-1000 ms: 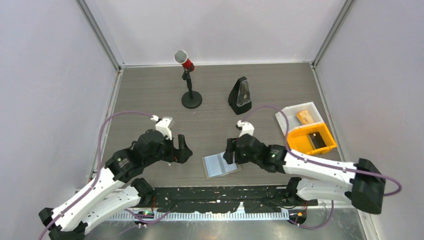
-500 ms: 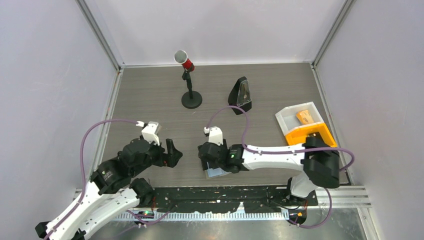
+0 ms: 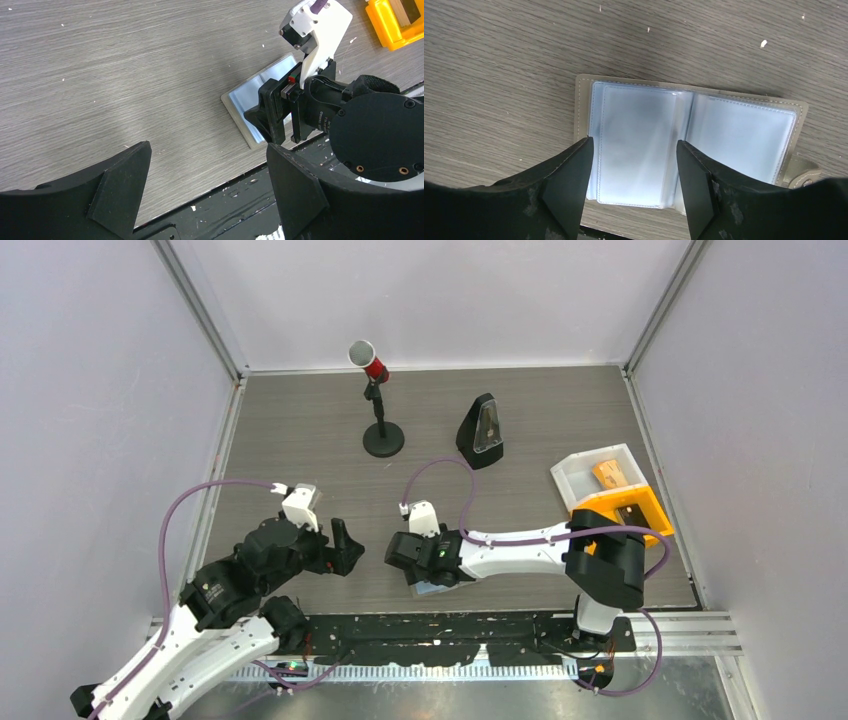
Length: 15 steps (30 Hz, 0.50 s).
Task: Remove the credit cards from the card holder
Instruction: Remove the credit card from the card holder.
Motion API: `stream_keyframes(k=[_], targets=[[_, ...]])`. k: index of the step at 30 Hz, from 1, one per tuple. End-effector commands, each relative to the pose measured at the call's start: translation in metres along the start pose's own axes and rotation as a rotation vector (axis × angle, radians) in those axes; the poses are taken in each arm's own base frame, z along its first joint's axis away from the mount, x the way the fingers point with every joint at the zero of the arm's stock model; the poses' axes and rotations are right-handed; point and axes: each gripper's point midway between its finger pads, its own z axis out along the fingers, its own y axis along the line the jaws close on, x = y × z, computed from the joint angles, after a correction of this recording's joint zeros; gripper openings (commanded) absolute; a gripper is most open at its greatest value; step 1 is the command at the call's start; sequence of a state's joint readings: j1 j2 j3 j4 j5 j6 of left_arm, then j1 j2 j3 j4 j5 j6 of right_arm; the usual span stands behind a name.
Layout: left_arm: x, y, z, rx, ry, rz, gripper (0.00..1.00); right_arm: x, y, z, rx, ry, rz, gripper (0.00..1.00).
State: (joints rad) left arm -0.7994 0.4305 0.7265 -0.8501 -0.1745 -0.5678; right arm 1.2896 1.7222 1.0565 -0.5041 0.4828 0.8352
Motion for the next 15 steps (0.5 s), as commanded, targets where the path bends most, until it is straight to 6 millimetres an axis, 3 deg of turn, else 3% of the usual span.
stream_keyframes(k=[1, 8, 15], targets=[[-0.002, -0.001, 0.002, 0.001, -0.007, 0.012, 0.89, -0.006, -0.002, -0.001, 0.023, -0.038, 0.014, 0.7], [0.0, 0.0, 0.003, -0.002, -0.002, 0.009, 0.89, 0.004, -0.003, 0.007, 0.026, -0.015, 0.002, 0.71], [0.0, -0.003, 0.004, 0.006, 0.006, 0.005, 0.88, 0.007, -0.006, 0.009, 0.028, -0.016, 0.001, 0.65]])
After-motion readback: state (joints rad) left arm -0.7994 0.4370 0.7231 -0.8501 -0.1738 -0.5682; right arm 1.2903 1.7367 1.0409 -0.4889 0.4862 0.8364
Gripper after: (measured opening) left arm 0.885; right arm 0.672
